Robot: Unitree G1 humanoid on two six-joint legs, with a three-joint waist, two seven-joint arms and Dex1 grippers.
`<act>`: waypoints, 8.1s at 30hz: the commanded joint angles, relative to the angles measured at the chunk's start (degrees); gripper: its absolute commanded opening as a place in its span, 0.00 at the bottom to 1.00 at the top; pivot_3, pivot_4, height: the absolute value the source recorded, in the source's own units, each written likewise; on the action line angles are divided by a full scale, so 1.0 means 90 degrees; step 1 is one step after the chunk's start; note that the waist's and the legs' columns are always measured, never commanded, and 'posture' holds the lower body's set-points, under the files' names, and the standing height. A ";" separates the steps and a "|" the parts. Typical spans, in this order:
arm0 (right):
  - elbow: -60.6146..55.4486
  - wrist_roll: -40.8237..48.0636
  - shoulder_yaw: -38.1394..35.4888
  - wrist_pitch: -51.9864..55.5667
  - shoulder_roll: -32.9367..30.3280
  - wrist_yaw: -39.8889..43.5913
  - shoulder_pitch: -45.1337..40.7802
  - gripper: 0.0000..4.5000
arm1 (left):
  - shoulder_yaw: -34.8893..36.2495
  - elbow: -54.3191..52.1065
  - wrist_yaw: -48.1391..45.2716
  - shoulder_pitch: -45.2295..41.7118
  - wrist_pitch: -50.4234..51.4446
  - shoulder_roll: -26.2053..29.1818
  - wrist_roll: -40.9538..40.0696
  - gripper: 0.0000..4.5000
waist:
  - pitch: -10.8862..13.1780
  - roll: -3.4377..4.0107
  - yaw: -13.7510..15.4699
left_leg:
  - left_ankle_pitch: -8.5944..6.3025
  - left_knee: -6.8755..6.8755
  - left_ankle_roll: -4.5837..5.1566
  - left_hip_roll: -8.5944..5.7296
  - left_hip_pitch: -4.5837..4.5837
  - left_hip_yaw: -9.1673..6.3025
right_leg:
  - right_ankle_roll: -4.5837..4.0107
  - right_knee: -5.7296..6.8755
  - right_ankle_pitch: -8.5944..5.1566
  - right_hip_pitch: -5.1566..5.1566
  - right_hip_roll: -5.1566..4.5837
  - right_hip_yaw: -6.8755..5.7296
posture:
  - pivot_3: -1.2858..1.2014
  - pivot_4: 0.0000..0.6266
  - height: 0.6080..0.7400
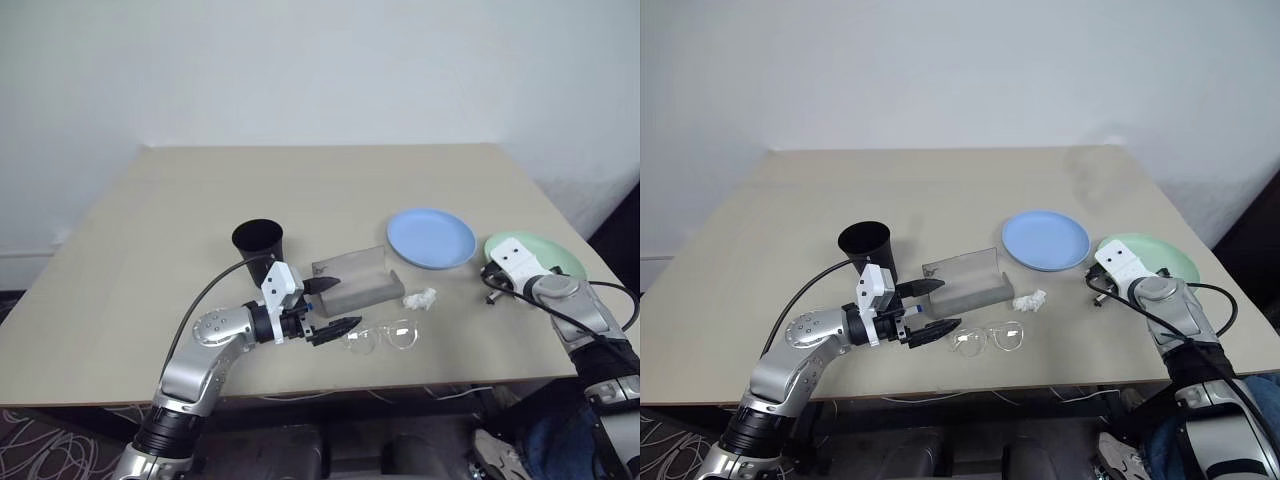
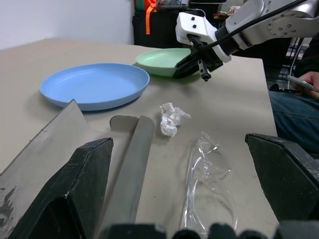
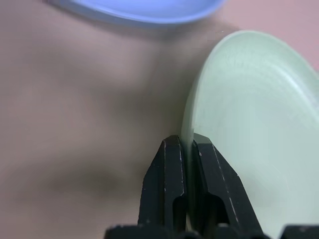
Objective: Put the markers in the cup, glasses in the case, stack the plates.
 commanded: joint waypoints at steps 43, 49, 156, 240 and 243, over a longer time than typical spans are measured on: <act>0.2149 0.0926 -0.0583 -0.4253 0.1194 0.3552 -0.2245 0.99 | 0.0147 -0.0112 0.0176 -0.0206 -0.0171 0.0063 0.0009 1.00 | 0.0002 0.0012 -0.0030 | 0.0024 -0.0066 0.0106 -0.0016 0.0032 0.0134 | 0.0047 -0.0057 0.0100 -0.0003 0.0017 0.0101 | 0.52 0.00 0.99; 0.0883 0.1531 -0.0587 -0.2980 0.0741 0.4781 -0.1708 0.99 | 0.0138 -0.0075 0.0130 -0.0251 -0.0166 0.0084 0.0003 1.00 | 0.0002 0.0012 0.0008 | 0.0023 -0.0062 0.0104 -0.0018 0.0029 0.0134 | 0.0055 -0.0057 0.0099 -0.0001 0.0013 0.0100 | 0.52 0.00 0.99; 0.2089 0.1202 -0.0991 -0.4296 0.1268 0.3519 -0.1221 0.85 | -0.2538 0.2682 -0.2245 -0.3572 -0.0077 0.0005 0.2022 1.00 | -0.0002 0.0011 -0.0169 | 0.0042 -0.0032 0.0138 -0.0022 0.0032 0.0168 | 0.0097 -0.0055 0.0147 0.0003 0.0037 0.0156 | 0.52 0.00 0.99; 0.2790 0.0841 -0.0943 -0.4912 0.1427 0.1927 -0.1572 0.86 | -0.1304 0.4834 -0.1493 -0.4988 -0.0723 -0.0289 0.2579 0.01 | -0.0002 0.0011 -0.0202 | 0.0057 0.0003 0.0164 -0.0028 0.0027 0.0183 | 0.0128 -0.0056 0.0188 0.0008 0.0032 0.0176 | 0.52 0.00 0.99; 0.2794 0.0837 -0.0938 -0.4936 0.1464 0.1925 -0.1556 0.86 | -0.1452 0.5288 -0.1427 -0.5022 -0.1082 -0.0405 0.2838 0.01 | -0.0002 0.0011 -0.0201 | 0.0057 -0.0002 0.0165 -0.0027 0.0026 0.0188 | 0.0131 -0.0056 0.0189 0.0003 0.0033 0.0179 | 0.52 0.00 0.99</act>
